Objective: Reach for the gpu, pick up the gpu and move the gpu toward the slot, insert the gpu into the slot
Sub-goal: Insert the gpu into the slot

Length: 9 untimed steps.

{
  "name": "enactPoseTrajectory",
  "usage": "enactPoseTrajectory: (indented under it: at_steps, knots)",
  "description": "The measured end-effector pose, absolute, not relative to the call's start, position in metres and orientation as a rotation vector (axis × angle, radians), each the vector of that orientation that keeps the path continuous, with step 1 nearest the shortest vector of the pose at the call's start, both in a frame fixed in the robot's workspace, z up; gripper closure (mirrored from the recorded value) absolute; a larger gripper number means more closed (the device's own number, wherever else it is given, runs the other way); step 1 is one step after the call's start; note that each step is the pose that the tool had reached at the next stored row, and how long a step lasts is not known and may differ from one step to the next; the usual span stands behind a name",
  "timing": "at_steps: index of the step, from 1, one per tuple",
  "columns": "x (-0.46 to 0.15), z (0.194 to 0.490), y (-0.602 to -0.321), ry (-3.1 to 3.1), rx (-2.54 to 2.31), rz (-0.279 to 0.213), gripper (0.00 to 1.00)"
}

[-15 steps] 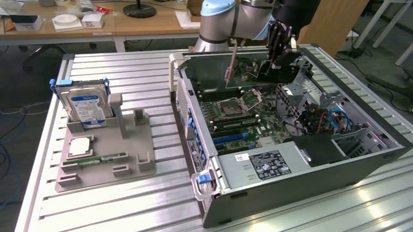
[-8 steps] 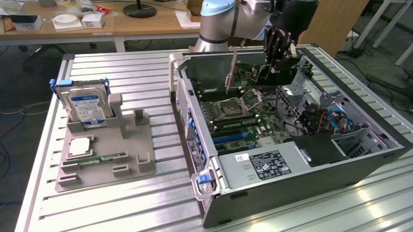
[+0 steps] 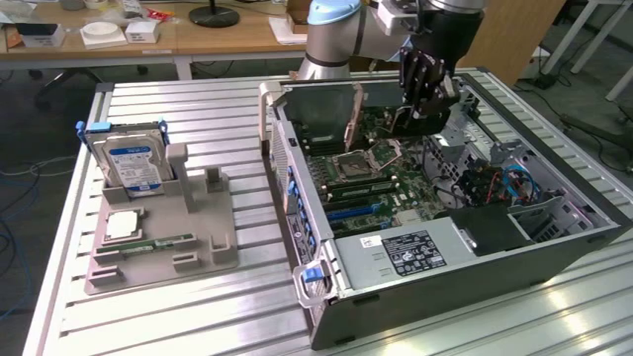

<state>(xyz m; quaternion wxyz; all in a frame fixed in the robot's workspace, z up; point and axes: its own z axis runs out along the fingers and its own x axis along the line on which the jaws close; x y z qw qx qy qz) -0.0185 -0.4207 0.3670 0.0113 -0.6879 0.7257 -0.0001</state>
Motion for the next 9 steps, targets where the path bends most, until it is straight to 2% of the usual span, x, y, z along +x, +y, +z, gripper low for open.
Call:
enactPoseTrajectory:
  at_steps: [9]
  knots:
    - [-0.0184, 0.3569, -0.4258, 2.245, -2.171, 0.009, 0.74]
